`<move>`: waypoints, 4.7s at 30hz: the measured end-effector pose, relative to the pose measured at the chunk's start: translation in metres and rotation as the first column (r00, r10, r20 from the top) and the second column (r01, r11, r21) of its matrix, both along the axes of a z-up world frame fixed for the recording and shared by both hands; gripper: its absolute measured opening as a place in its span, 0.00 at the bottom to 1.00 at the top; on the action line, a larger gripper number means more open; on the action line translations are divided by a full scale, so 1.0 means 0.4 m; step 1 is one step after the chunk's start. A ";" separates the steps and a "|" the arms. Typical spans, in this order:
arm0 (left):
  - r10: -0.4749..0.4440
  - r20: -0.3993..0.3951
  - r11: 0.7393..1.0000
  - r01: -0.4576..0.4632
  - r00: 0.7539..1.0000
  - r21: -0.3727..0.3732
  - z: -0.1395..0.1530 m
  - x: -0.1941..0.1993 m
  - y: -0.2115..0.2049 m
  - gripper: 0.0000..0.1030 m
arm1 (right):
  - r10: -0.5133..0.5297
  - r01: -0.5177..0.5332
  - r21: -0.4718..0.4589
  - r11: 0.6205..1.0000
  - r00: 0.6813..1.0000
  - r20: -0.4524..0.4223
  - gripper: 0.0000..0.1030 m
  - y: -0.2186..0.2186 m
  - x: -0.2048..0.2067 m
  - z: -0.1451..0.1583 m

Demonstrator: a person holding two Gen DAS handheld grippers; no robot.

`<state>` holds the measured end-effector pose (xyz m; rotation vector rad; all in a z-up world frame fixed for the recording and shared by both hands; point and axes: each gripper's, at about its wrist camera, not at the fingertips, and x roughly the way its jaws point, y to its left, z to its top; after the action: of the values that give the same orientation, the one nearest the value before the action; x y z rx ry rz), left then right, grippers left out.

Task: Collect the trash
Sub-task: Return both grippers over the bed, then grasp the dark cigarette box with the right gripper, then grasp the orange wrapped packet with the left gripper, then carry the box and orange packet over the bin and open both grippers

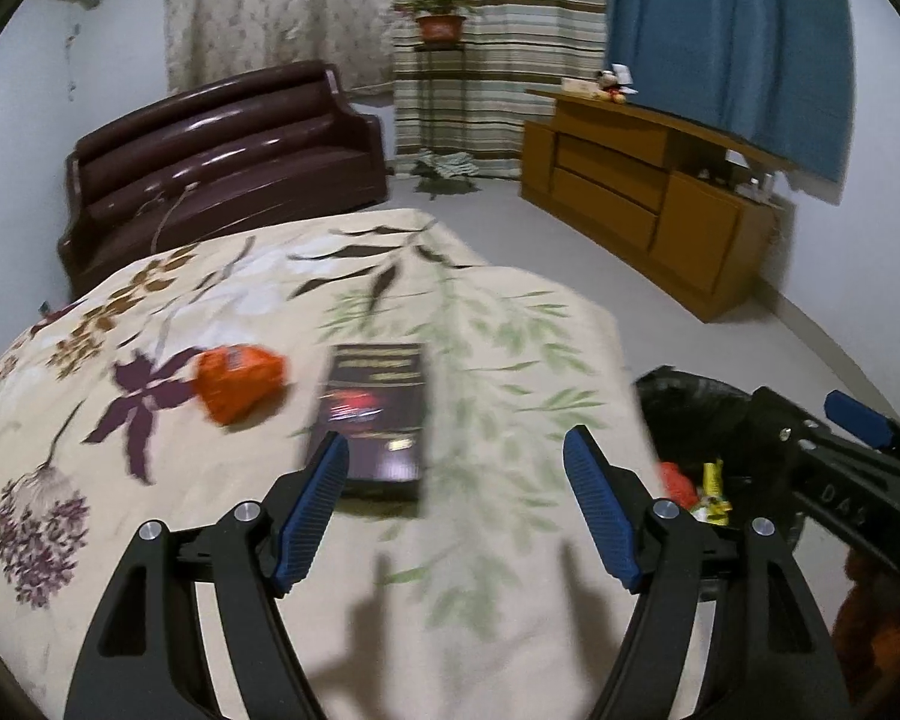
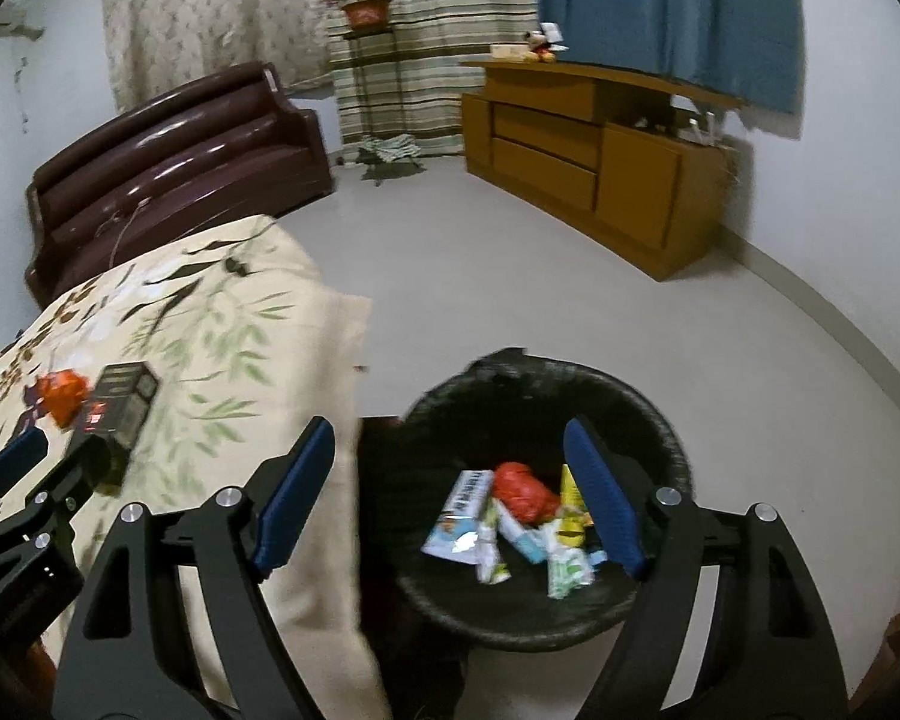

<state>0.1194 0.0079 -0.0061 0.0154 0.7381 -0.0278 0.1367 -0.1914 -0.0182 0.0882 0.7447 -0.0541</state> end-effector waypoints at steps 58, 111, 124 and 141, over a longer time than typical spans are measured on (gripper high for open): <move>0.235 -0.058 0.971 -0.237 0.970 -0.042 -0.049 -0.004 0.411 0.72 | 0.263 -0.276 -0.066 0.959 0.952 -0.158 0.54 0.511 0.142 -0.061; 0.073 -0.100 0.997 -0.076 0.992 -0.020 -0.066 0.169 0.277 0.52 | 0.253 -0.258 -0.021 0.966 0.958 -0.137 0.54 0.391 0.222 -0.058; 0.088 -0.077 0.995 -0.092 0.993 -0.039 -0.034 0.082 0.265 0.52 | 0.258 -0.263 -0.026 0.965 0.960 -0.110 0.54 0.379 0.128 -0.030; 0.093 -0.073 0.995 -0.096 0.993 -0.031 -0.027 -0.029 0.208 0.52 | 0.252 -0.255 -0.015 0.967 0.962 -0.106 0.54 0.310 -0.009 -0.032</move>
<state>0.1078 0.0912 -0.0171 -0.0540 0.8085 0.0494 0.1331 -0.0676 -0.0309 -0.0386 0.8537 0.1768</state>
